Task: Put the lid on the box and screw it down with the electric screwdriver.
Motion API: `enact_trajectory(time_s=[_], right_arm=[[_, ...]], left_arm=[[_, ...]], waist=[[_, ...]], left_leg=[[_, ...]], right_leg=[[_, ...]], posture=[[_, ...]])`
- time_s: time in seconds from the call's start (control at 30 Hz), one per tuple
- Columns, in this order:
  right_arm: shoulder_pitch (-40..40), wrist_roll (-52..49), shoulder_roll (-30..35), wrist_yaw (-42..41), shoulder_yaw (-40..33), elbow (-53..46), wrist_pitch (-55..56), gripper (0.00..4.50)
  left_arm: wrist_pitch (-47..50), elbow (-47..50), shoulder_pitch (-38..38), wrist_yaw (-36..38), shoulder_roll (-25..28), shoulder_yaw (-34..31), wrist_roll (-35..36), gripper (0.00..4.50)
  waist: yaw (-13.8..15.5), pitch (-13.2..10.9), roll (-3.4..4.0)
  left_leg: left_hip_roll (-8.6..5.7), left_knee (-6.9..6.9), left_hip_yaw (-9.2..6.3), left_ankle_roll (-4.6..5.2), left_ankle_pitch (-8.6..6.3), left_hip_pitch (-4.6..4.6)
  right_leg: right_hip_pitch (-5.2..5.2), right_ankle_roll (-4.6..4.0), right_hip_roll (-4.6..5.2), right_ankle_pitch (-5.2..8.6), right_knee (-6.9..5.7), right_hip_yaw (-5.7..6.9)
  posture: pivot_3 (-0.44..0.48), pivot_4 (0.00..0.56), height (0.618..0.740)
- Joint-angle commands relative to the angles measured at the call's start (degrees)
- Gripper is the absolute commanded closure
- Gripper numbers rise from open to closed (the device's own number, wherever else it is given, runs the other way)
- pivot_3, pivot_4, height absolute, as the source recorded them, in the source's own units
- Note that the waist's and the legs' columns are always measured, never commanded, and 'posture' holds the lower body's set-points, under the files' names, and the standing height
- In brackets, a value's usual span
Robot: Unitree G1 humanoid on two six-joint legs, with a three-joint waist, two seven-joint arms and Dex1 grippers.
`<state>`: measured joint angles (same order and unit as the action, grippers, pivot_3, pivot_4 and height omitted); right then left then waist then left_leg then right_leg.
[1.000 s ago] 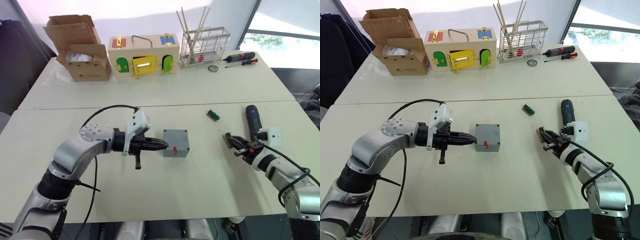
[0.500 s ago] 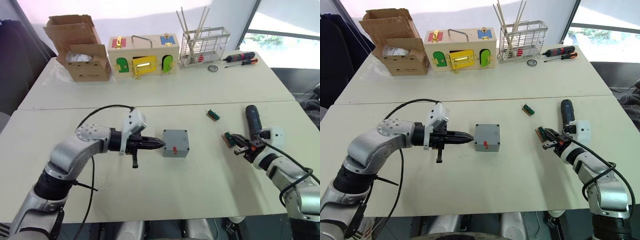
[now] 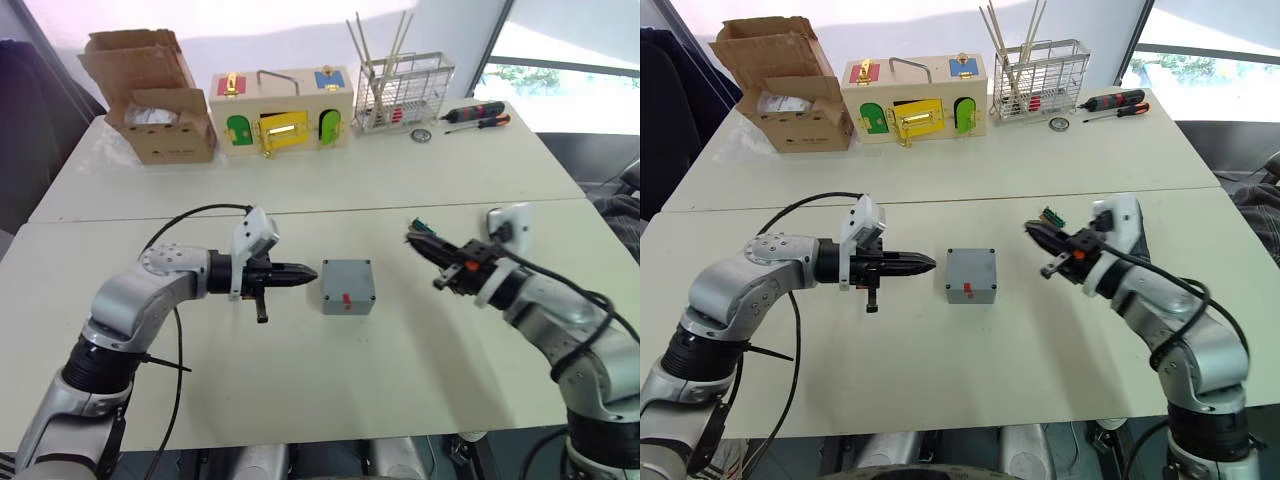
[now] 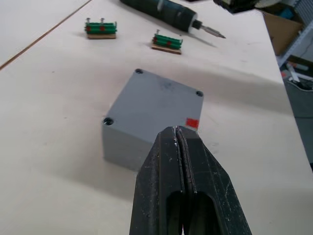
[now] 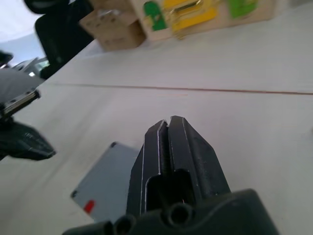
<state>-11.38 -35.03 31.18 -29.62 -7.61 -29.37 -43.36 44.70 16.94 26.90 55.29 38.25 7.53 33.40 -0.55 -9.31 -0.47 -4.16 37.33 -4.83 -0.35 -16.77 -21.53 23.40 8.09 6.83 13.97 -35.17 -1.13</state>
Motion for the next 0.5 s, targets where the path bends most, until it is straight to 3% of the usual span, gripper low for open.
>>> enact_trajectory(time_s=[0.03, 0.5], right_arm=[[-1.68, 1.06, -0.98, -1.07, 2.68, 1.95, 1.75, 4.46], [-3.48, 4.29, -2.71, -3.96, 6.71, 7.93, 6.58, 4.46]], left_arm=[[0.31, 2.44, -1.1, -1.28, 0.65, -1.6, 0.04, 4.5], [1.6, 3.95, -2.88, -4.72, -0.44, -2.59, 0.64, 4.5]], waist=[[0.01, 0.0, 0.0], [-0.05, -0.02, -0.01]], left_leg=[[-0.02, 0.02, 0.03, 0.0, 0.0, -0.01], [-0.01, 0.01, 0.02, 0.0, 0.0, 0.0]], right_leg=[[0.0, 0.0, 0.02, 0.0, 0.01, -0.03], [0.04, 0.0, 0.0, -0.01, -0.05, -0.02]], posture=[[0.0, 0.15, 0.734], [0.0, 0.15, 0.734]])
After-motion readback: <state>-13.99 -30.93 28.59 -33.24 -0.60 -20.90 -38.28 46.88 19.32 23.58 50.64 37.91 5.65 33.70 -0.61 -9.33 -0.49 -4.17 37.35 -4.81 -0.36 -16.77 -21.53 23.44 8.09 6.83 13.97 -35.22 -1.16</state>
